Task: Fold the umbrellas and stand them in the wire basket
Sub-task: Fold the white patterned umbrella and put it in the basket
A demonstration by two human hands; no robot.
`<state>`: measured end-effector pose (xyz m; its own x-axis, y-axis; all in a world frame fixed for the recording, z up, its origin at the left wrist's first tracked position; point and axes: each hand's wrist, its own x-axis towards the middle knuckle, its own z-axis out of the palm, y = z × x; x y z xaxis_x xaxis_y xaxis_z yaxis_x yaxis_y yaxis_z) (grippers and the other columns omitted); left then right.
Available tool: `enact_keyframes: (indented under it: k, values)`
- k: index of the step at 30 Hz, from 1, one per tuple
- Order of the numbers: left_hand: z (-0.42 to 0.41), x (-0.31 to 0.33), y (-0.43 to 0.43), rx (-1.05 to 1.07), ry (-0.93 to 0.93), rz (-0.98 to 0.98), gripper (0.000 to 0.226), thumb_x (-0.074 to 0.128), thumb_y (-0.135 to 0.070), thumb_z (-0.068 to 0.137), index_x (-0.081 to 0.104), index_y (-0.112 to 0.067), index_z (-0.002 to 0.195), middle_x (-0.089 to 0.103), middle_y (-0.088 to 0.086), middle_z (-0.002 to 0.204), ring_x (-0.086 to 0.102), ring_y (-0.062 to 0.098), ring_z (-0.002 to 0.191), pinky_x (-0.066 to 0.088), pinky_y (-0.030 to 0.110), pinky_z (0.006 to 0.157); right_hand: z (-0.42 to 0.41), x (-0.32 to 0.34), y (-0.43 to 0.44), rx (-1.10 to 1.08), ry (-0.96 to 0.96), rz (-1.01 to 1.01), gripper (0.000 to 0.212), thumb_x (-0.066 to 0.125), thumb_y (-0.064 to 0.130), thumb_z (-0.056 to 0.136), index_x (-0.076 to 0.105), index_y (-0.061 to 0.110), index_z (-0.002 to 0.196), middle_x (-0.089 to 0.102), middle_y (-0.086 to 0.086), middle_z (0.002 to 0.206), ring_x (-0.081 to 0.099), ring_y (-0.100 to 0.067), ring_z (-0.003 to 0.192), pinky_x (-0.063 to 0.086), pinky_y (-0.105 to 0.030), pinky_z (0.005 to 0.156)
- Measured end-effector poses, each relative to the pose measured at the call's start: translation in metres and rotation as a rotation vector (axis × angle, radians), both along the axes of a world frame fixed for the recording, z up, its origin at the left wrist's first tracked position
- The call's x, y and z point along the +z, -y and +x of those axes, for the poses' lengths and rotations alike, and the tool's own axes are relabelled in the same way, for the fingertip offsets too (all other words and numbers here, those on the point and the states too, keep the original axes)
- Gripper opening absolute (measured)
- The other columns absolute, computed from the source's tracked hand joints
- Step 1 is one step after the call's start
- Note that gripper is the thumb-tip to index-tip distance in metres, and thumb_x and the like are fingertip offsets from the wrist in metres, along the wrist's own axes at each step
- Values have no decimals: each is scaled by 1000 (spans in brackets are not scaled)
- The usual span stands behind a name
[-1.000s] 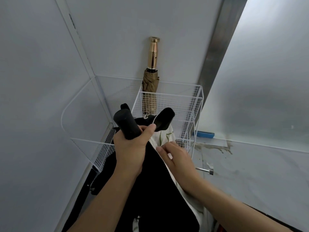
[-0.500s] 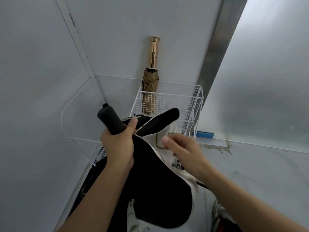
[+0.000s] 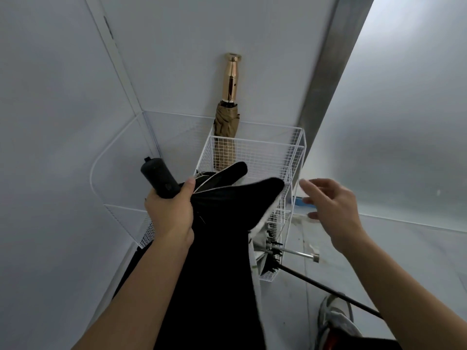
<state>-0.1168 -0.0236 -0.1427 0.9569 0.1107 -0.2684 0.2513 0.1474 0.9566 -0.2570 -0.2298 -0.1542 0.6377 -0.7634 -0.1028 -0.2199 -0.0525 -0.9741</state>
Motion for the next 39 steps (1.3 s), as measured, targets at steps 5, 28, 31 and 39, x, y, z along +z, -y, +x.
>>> enact_keyframes:
  k: [5, 28, 31, 39]
  values:
    - [3, -2, 0, 75, -138, -94, 27, 81, -13, 79, 55, -13, 86, 63, 12, 93, 67, 31, 88, 57, 53, 85, -15, 13, -37, 507, -46, 33, 3, 71, 8, 86, 69, 9, 85, 71, -5, 75, 66, -16, 70, 54, -23, 61]
    - [-29, 17, 9, -119, -170, -236, 24, 77, 1, 78, 55, -7, 73, 63, 6, 66, 67, 21, 61, 59, 36, 65, 15, -32, -82, 742, -503, -542, 101, 76, 62, 58, 31, 36, 145, 46, 12, 138, 47, -15, 124, 44, -38, 102]
    - [-36, 17, 9, -261, -158, -297, 28, 73, 4, 78, 57, -12, 63, 65, 9, 72, 66, 25, 74, 57, 41, 78, 17, -38, -74, 730, -508, -497, 67, 76, 47, 60, 53, 35, 121, 63, 12, 111, 61, -17, 102, 53, -38, 84]
    - [-20, 28, -17, -860, 118, -130, 27, 81, -5, 69, 66, -10, 90, 73, 9, 113, 69, 26, 105, 54, 40, 92, 11, -17, -56, 985, -348, -161, 32, 72, 13, 63, 68, 20, 94, 72, 4, 95, 68, -15, 91, 57, -36, 82]
